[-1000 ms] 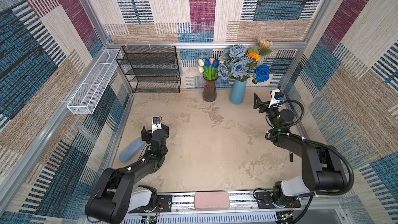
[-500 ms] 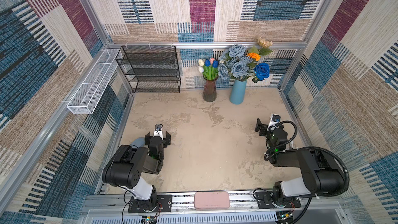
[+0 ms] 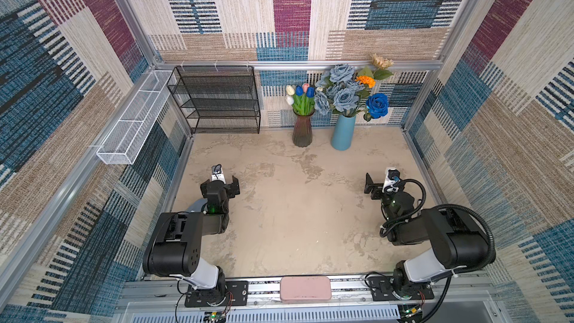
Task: Arrange flowers in a vase
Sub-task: Reset both arms
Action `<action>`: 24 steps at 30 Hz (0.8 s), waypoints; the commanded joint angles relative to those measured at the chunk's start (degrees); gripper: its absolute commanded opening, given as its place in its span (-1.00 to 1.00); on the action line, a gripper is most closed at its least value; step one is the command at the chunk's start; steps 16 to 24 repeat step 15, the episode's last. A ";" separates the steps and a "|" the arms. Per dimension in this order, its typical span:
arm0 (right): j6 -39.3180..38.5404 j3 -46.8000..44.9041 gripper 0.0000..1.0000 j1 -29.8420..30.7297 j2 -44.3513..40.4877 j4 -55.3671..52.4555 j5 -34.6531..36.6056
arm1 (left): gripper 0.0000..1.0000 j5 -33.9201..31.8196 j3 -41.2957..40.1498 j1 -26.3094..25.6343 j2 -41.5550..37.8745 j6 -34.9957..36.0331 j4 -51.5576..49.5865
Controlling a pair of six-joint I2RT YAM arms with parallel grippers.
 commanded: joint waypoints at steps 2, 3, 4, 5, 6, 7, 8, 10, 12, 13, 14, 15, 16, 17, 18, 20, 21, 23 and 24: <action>1.71 0.34 0.99 -0.93 -0.18 0.69 -1.04 | 0.99 1.05 0.44 0.04 -0.20 -1.20 -0.59; 1.66 0.21 0.99 -0.93 -0.18 1.02 -1.06 | 0.98 1.17 0.35 0.07 -0.37 -1.21 -0.47; 1.63 0.20 0.99 -0.93 -0.18 0.96 -0.88 | 0.99 1.11 0.43 0.05 -0.25 -1.18 -0.52; 1.71 0.29 0.99 -0.93 -0.18 0.92 -1.09 | 0.99 1.18 0.35 0.06 -0.30 -1.18 -0.46; 1.71 0.22 0.99 -0.93 -0.23 0.91 -1.12 | 0.98 1.15 0.43 0.05 -0.22 -1.22 -0.52; 1.71 0.26 0.99 -0.93 -0.22 0.88 -1.14 | 0.98 1.18 0.35 0.02 -0.22 -1.22 -0.47; 1.55 0.29 0.99 -0.93 -0.18 0.76 -1.30 | 0.98 1.13 0.39 0.03 -0.25 -1.16 -0.47; 1.34 1.13 0.99 -0.93 0.32 -0.23 -1.95 | 0.99 1.18 0.35 0.05 -0.22 -1.21 -0.47; 1.33 1.02 0.99 -0.93 0.18 -0.13 -2.02 | 0.98 1.20 0.40 0.05 -0.23 -1.21 -0.48; 1.28 0.71 0.99 -0.93 -0.07 0.24 -1.96 | 0.98 1.22 0.43 0.09 -0.25 -1.21 -0.47; 1.19 0.47 0.99 -0.93 -0.18 0.51 -2.09 | 0.98 1.12 0.36 0.01 -0.24 -1.20 -0.47; 1.19 0.55 0.99 -0.93 -0.19 0.42 -2.17 | 0.98 1.14 0.35 0.02 -0.26 -1.22 -0.55; 1.19 0.55 0.99 -0.93 -0.19 0.42 -2.17 | 0.98 1.14 0.35 0.02 -0.26 -1.22 -0.55; 1.19 0.55 0.99 -0.93 -0.19 0.42 -2.17 | 0.98 1.14 0.35 0.02 -0.26 -1.22 -0.55; 1.19 0.55 0.99 -0.93 -0.19 0.42 -2.17 | 0.98 1.14 0.35 0.02 -0.26 -1.22 -0.55; 1.19 0.55 0.99 -0.93 -0.19 0.42 -2.17 | 0.98 1.14 0.35 0.02 -0.26 -1.22 -0.55; 1.19 0.55 0.99 -0.93 -0.19 0.42 -2.17 | 0.98 1.14 0.35 0.02 -0.26 -1.22 -0.55; 1.19 0.55 0.99 -0.93 -0.19 0.42 -2.17 | 0.98 1.14 0.35 0.02 -0.26 -1.22 -0.55; 1.19 0.55 0.99 -0.93 -0.19 0.42 -2.17 | 0.98 1.14 0.35 0.02 -0.26 -1.22 -0.55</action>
